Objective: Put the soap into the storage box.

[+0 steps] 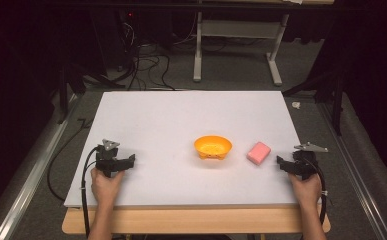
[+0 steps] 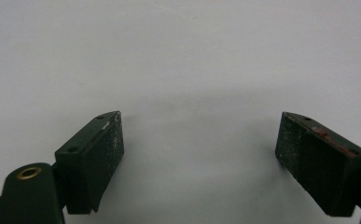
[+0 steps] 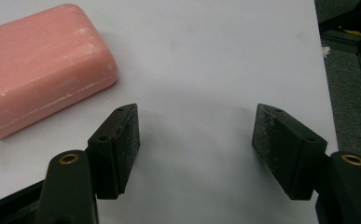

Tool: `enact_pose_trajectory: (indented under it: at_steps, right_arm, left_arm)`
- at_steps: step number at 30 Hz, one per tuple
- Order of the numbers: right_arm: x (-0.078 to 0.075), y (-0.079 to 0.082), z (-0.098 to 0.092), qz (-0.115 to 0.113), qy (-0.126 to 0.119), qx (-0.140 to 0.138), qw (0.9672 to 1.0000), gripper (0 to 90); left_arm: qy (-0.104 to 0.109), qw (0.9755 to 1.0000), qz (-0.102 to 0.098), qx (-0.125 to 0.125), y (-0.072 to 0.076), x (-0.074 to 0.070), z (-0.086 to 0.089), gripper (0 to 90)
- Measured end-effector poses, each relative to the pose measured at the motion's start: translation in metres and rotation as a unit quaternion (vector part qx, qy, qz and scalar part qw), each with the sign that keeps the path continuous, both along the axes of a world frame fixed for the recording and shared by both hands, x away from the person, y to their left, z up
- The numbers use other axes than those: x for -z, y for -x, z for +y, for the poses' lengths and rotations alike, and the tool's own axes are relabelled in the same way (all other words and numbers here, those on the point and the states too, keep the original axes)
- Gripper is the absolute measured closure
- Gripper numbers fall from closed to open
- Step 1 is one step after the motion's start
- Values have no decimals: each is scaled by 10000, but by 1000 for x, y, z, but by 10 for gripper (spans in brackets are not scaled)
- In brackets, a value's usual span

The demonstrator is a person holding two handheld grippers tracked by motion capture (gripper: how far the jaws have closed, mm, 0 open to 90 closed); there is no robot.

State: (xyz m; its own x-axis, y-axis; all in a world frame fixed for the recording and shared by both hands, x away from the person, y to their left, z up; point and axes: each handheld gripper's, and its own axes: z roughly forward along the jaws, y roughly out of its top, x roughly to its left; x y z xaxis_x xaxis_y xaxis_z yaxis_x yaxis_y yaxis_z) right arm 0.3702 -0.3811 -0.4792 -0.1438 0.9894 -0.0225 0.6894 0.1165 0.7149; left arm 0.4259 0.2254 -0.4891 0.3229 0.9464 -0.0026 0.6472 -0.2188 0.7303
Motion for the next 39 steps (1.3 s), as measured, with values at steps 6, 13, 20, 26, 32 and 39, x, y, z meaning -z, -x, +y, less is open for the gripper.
enact_pose_trajectory:
  at_steps: [6,13,20,26,32,39]
  right_arm:
    - [0,0,0,-11,4,-8,10000,327]
    - [0,0,0,-9,-4,-1,10000,326]
    - [-1,-1,-1,47,-22,-47,10000,313]
    - [-1,-2,-1,70,-49,-79,9999,294]
    - [-4,-3,-2,213,0,-222,9995,287]
    - [-13,3,2,63,-85,-419,9991,212]
  left_arm:
    - [-10,10000,-2,10,0,0,0,159]
    - [-8,10000,-3,12,0,0,0,162]
    - [-2,10000,-4,8,0,0,0,162]
    - [3,10000,-3,6,0,0,0,162]
    - [7,10000,0,4,0,0,0,161]
    - [0,10000,-6,5,0,0,0,163]
